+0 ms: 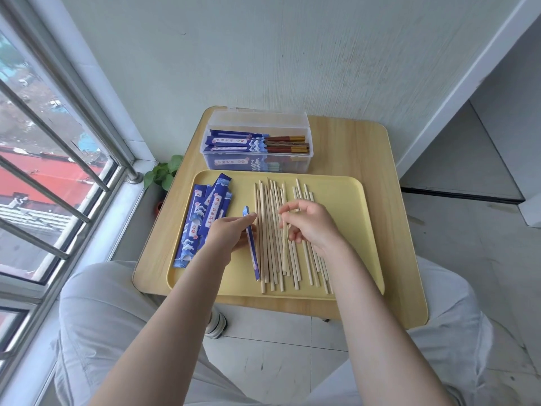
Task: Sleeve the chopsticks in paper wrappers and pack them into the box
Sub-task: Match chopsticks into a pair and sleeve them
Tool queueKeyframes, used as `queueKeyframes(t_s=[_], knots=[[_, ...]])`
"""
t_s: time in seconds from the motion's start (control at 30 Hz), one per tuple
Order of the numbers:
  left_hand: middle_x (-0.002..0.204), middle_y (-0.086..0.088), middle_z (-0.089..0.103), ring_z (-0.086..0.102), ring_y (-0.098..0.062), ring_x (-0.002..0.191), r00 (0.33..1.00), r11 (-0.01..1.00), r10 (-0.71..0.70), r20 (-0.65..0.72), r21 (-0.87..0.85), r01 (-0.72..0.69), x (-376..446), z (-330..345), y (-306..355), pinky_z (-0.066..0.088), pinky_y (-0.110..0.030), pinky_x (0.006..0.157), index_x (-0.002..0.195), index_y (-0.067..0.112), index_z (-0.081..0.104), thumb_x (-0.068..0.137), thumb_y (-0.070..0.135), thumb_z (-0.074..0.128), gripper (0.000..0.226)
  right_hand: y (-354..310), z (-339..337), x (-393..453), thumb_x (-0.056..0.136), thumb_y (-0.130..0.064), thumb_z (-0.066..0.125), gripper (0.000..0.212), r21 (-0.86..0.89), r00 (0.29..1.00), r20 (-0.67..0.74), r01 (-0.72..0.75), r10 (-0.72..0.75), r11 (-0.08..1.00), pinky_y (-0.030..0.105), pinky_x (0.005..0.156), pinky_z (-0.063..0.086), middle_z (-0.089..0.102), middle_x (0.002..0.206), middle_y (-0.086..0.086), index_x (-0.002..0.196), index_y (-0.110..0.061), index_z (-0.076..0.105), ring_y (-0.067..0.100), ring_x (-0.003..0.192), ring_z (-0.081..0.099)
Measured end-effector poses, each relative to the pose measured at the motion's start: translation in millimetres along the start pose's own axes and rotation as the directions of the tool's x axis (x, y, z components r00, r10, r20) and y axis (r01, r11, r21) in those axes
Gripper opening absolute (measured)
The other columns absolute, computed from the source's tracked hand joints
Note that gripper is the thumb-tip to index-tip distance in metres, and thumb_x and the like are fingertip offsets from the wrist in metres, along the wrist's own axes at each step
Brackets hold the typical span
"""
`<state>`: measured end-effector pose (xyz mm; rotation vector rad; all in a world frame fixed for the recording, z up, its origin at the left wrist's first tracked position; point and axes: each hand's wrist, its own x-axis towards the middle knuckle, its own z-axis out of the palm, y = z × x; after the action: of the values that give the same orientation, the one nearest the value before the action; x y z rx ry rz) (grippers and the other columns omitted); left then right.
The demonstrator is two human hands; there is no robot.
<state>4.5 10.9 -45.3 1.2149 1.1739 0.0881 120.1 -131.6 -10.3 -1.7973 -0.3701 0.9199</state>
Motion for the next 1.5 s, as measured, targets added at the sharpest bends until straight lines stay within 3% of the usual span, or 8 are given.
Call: queueKeyframes(t_s=[0.2, 0.3, 0.37, 0.47, 0.77, 0.97, 1.27, 1.5], knots=[[0.097, -0.007, 0.075, 0.071, -0.015, 0.083, 0.989, 0.982, 0.143, 0.046, 0.118, -0.148, -11, 0, 10, 0.052, -0.025, 0.068, 0.104, 0.012, 0.073, 0.09, 0.032, 0.074, 0.025, -28, -16, -5, 0.095, -0.003, 0.062, 0.015, 0.158, 0.982, -0.04, 0.191, -0.187, 0.969, 0.025, 0.051, 0.046, 0.077, 0.093, 0.007, 0.106, -0.01, 0.069, 0.023, 0.065, 0.07], [0.086, 0.001, 0.073, 0.067, -0.007, 0.07, 0.96, 0.934, 0.266, 0.085, 0.222, -0.279, -16, 0, 16, 0.047, -0.017, 0.062, 0.104, 0.014, 0.074, 0.089, 0.027, 0.075, 0.02, -36, -19, -4, 0.096, -0.011, 0.065, 0.001, 0.172, 0.947, -0.187, 0.294, -0.262, 0.94, 0.023, 0.046, 0.042, 0.074, 0.078, 0.006, 0.097, -0.011, 0.066, 0.016, 0.051, 0.059], [0.083, 0.003, 0.071, 0.064, -0.006, 0.068, 0.941, 0.899, 0.321, 0.112, 0.277, -0.339, -19, 0, 19, 0.047, -0.015, 0.062, 0.104, 0.019, 0.072, 0.087, 0.025, 0.077, 0.019, -36, -19, 2, 0.097, -0.013, 0.064, 0.011, 0.175, 0.909, -0.302, 0.351, -0.289, 0.92, 0.024, 0.047, 0.038, 0.064, 0.062, 0.001, 0.087, -0.015, 0.062, 0.012, 0.047, 0.048], [0.085, 0.006, 0.068, 0.06, -0.005, 0.074, 0.915, 0.842, 0.365, 0.17, 0.359, -0.402, -22, 2, 19, 0.044, -0.016, 0.063, 0.113, 0.02, 0.071, 0.085, 0.02, 0.078, 0.029, -33, -17, 10, 0.096, -0.018, 0.065, 0.019, 0.16, 0.87, -0.402, 0.375, -0.287, 0.913, 0.026, 0.051, 0.034, 0.052, 0.054, -0.01, 0.079, -0.02, 0.056, 0.008, 0.05, 0.042], [0.093, 0.012, 0.067, 0.059, -0.003, 0.083, 0.9, 0.777, 0.381, 0.212, 0.454, -0.436, -23, 4, 11, 0.042, -0.016, 0.066, 0.118, 0.018, 0.071, 0.083, 0.019, 0.08, 0.036, -24, -20, 11, 0.103, -0.016, 0.053, 0.019, 0.266, 0.827, -0.536, 0.358, -0.171, 0.895, 0.018, 0.042, 0.035, 0.049, 0.063, 0.002, 0.085, -0.015, 0.049, 0.007, 0.044, 0.04], [0.089, 0.004, 0.069, 0.06, -0.005, 0.073, 0.876, 0.785, 0.422, 0.232, 0.391, -0.481, -28, 10, 14, 0.044, -0.005, 0.057, 0.111, 0.02, 0.072, 0.083, 0.02, 0.081, 0.03, -16, -9, 13, 0.102, -0.018, 0.054, 0.017, 0.189, 0.853, -0.485, 0.317, -0.192, 0.93, 0.027, 0.049, 0.041, 0.056, 0.063, 0.0, 0.087, -0.014, 0.05, 0.012, 0.045, 0.045], [0.079, 0.001, 0.074, 0.069, -0.01, 0.062, 0.85, 0.796, 0.491, 0.191, 0.299, -0.527, -34, 18, 18, 0.052, -0.017, 0.057, 0.092, 0.024, 0.07, 0.083, 0.023, 0.082, 0.015, -5, 13, 9, 0.094, -0.02, 0.069, 0.016, 0.084, 0.973, -0.179, 0.162, -0.145, 0.983, 0.02, 0.044, 0.036, 0.052, 0.047, -0.011, 0.085, -0.006, 0.068, 0.009, 0.043, 0.043], [0.081, 0.0, 0.073, 0.067, -0.009, 0.065, 0.868, 0.824, 0.454, 0.201, 0.277, -0.495, -34, 16, 13, 0.051, -0.015, 0.057, 0.093, 0.024, 0.072, 0.084, 0.022, 0.081, 0.013, -4, 12, 11, 0.095, -0.004, 0.06, 0.016, 0.188, 0.991, -0.101, 0.109, -0.091, 0.976, 0.022, 0.049, 0.039, 0.063, 0.067, -0.002, 0.101, -0.009, 0.074, 0.009, 0.053, 0.05]])
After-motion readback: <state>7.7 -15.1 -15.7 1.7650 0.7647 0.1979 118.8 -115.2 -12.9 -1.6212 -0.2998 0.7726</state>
